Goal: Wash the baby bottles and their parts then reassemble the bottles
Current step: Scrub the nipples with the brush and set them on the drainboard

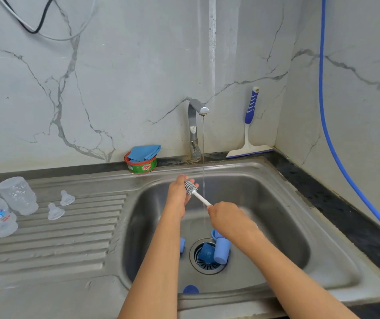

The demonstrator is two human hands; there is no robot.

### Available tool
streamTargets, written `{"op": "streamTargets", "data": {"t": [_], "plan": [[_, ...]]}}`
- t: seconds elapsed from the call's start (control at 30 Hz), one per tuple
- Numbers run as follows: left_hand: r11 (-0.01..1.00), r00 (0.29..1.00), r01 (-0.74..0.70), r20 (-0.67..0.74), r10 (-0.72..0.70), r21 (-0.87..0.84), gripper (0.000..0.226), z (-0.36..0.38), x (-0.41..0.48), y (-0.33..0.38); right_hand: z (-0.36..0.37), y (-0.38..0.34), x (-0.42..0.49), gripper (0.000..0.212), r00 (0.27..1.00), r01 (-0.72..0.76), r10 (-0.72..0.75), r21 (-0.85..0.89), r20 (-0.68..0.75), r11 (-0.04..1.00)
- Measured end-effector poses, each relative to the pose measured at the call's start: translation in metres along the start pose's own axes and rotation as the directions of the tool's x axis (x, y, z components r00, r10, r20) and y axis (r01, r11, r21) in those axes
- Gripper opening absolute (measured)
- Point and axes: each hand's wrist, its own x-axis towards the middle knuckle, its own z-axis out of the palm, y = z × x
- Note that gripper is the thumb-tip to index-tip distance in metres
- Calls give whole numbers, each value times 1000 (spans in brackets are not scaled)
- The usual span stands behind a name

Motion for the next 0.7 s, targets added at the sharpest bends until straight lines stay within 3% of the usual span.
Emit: {"op": "streamTargets", "data": {"t": [0.07, 0.13, 0.23, 0.33, 0.4, 0.47, 0.53, 0.6, 0.7], "plan": [[998, 999, -18, -39, 20, 56, 22, -1, 1, 1, 7, -2, 0, 31, 994, -17, 10, -70, -105, 997], [1000, 998, 0, -62, 1, 25, 24, -4, 2, 3, 9, -6, 1, 30, 994, -15, 13, -17, -112, 1000], [973, 993, 115, -3, -118, -199, 19, -9, -1, 4, 5, -3, 7, 27, 985, -118, 72, 309, 157, 944], [909, 983, 162, 139, -116, -384, 20, -8, -5, 6, -9, 6, 9, 36, 872, -363, -11, 662, 489, 655], [826, 970, 173, 237, -49, -537, 22, -8, -6, 9, -15, 10, 9, 45, 777, -477, -169, 743, 606, 470], [725, 953, 187, 300, 28, -662, 23, -13, -5, 14, -17, 10, 9, 48, 710, -543, -274, 752, 648, 373], [703, 942, 166, 321, 93, -691, 23, -16, -5, 15, -16, 8, 8, 49, 678, -560, -324, 749, 660, 354], [754, 946, 82, 288, 146, -652, 24, -14, -2, 13, -18, 10, 9, 49, 666, -568, -334, 744, 667, 352], [804, 971, -100, 120, 208, -587, 28, -21, 2, 12, -26, 20, 9, 47, 708, -543, -247, 733, 662, 410]]}}
